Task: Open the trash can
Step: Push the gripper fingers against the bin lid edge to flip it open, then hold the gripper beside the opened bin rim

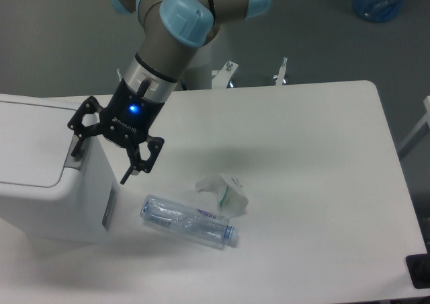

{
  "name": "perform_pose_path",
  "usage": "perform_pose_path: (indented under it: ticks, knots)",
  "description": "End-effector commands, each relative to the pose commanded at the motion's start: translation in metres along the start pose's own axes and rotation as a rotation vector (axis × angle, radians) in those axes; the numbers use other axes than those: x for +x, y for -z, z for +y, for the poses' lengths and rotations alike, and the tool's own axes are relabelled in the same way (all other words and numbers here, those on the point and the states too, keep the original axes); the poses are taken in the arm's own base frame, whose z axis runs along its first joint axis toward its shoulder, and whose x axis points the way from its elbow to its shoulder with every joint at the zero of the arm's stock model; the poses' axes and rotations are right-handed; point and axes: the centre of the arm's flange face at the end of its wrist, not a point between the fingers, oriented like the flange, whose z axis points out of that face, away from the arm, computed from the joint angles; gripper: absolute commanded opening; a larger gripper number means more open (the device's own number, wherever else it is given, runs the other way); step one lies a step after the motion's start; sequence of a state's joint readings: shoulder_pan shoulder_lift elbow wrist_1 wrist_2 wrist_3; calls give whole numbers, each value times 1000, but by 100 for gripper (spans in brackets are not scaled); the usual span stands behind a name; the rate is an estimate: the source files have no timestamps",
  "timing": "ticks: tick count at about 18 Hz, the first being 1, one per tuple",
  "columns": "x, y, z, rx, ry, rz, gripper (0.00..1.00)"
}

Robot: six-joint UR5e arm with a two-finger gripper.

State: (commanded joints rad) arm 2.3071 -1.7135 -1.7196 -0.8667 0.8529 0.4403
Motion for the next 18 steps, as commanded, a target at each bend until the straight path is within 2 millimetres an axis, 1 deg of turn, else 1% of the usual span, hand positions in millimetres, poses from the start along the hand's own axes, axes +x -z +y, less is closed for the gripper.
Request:
perform_pose_path:
  ticks: [6,10,13,14,15,18]
  knots:
    - [-2,-1,0,-5,0,-11,100]
    - [0,5,-7,6,-9,-17,100]
    - [2,14,-19,28,-30,-26,100]
    - [0,21,-24,42,-35,-36,100]
    - [-7,30,-28,56,-31,-51,100]
    - [-35,53,-27,83,-13,-95,100]
